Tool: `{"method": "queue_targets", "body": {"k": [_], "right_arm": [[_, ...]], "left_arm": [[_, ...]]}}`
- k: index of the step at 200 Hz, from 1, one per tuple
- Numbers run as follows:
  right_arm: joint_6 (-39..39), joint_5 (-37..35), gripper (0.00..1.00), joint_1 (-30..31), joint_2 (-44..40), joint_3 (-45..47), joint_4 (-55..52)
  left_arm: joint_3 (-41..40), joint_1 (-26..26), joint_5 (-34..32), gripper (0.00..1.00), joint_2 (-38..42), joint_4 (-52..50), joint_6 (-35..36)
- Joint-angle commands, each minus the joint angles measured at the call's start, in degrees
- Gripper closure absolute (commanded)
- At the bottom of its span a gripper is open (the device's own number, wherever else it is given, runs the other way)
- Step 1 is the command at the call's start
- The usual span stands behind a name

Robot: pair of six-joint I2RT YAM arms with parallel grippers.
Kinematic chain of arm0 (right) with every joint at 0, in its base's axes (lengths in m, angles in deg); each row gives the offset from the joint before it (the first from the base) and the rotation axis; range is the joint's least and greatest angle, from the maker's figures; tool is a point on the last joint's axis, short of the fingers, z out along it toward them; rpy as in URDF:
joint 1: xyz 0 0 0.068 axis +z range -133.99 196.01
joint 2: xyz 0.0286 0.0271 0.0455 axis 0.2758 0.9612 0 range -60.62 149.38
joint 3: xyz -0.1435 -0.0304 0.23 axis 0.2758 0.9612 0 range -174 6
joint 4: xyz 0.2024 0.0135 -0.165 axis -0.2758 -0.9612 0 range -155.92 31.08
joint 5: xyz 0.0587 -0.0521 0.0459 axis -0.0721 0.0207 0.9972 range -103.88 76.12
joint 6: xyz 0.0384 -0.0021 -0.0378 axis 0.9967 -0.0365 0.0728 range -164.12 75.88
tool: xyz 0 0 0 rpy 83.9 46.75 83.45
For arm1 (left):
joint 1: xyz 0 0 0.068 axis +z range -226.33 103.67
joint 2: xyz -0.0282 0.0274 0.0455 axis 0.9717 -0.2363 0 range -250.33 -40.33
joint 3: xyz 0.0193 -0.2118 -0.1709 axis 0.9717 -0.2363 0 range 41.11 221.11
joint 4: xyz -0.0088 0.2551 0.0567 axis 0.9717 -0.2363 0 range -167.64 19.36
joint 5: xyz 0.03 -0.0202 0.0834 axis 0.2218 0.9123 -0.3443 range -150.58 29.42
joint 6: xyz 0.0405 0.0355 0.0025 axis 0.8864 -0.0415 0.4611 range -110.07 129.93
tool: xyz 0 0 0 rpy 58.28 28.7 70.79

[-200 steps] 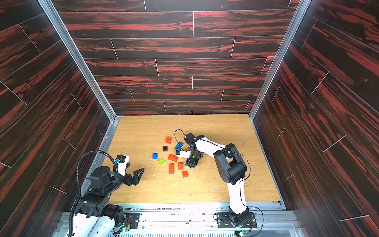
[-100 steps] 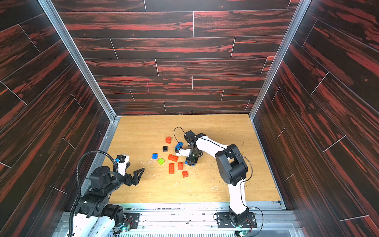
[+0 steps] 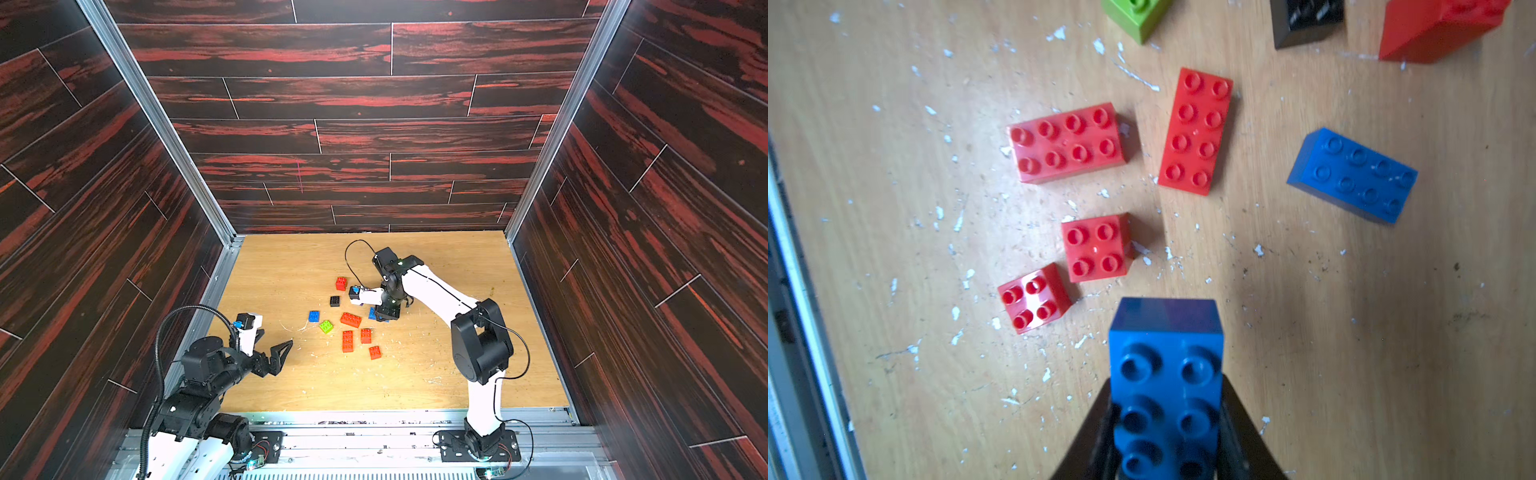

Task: Assemble the letter f with lego
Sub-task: Pick up the lego brick from the center of the board, then assemble the lego brick with the lego brick.

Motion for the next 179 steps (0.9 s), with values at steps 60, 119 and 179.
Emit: {"method": "queue_targets", "body": {"k": [60,119,179], "right_arm": [[-2.53,2.15,0.77,4.23,-0.73,-1.97,-3.36],[-0.62,-1.67,0.77,7.06,2.4,-4.11,-4.19],[4.02,-5.05,0.77,7.66,4.89,-5.93,-5.6]], "left_arm": [[0.22,-0.28,0.81,0.0,-0.29,-0.28,0.38],[0.15,-0.35,0.87,0.0,0.39,-0.45,0.38],[0.1,-0.37,1.25,0.0,0.83,-0.63,0.56]]}}
